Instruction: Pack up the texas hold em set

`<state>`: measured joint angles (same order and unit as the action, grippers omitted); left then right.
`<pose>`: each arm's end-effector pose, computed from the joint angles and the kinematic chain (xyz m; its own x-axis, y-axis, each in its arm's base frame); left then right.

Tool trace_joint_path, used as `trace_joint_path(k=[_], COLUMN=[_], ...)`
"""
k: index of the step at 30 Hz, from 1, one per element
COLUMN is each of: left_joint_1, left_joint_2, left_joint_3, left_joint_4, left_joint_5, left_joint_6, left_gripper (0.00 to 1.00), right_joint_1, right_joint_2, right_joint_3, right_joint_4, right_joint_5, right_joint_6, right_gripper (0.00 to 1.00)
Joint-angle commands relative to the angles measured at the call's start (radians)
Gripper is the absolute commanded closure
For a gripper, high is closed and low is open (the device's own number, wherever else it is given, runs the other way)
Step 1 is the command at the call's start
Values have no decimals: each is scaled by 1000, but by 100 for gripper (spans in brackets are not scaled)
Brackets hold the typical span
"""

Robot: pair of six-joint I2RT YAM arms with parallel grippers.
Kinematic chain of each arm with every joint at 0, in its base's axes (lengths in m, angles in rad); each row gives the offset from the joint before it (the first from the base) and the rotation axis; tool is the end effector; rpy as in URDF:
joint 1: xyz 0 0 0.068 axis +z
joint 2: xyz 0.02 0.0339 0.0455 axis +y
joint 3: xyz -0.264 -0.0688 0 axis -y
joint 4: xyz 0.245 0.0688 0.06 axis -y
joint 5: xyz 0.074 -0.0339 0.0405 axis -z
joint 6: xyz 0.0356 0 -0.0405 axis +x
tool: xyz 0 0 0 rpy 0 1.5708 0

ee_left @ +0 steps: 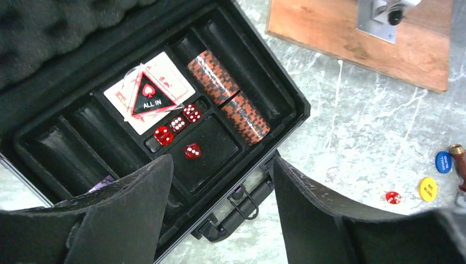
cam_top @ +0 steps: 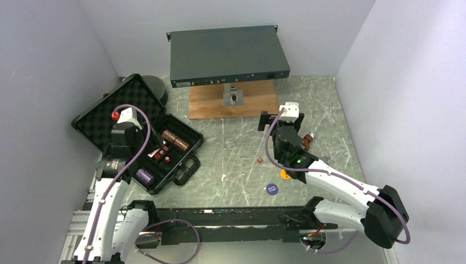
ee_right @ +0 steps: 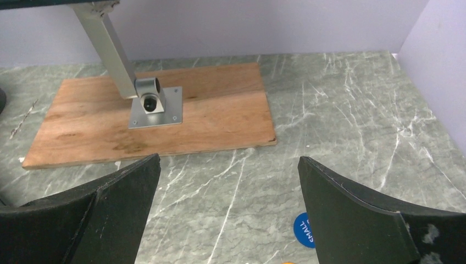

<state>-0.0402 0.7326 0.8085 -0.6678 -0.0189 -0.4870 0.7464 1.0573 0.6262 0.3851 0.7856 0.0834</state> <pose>0.1543 -0.0055 0.3073 -0.5041 -0.4480 -0.7383 -0.2392 0.8939 -0.3790 0.1911 0.1425 0.2910 -0.0304 0.0521 -0.9982 0.0413 0.9979 0.0508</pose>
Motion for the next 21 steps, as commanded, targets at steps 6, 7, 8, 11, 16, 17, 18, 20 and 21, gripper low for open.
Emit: trace_joint_path(k=[6, 7, 8, 11, 16, 17, 18, 20, 21], left_joint_1=[-3, -3, -4, -3, -3, -3, -3, -3, -3], left_joint_2=[-172, -188, -196, -207, -228, -237, -244, -262, -268], left_joint_3=[13, 4, 6, 13, 1, -1, -4, -7, -9], left_joint_4=[-70, -62, -63, -69, -47, -44, -43, -38, -36], left_joint_5=[43, 55, 69, 63, 126, 134, 135, 129, 130], left_joint_6=[200, 203, 204, 206, 216, 220, 220, 220, 220], left_gripper=[1, 0, 0, 0, 0, 0, 0, 0, 0], right_joint_1=[-4, -4, -4, -4, -4, -4, -4, -4, -4], right_joint_2=[62, 66, 67, 63, 53, 50, 47, 39, 34], right_joint_3=[103, 116, 130, 170, 236, 246, 254, 262, 267], right_joint_4=[-78, -98, -119, -185, -304, -327, -348, -376, -395], right_joint_5=[-35, -43, -56, -91, -112, -114, -119, -128, -131], right_joint_6=[19, 25, 35, 56, 100, 109, 119, 139, 149], right_gripper=[0, 0, 0, 0, 0, 0, 1, 1, 1])
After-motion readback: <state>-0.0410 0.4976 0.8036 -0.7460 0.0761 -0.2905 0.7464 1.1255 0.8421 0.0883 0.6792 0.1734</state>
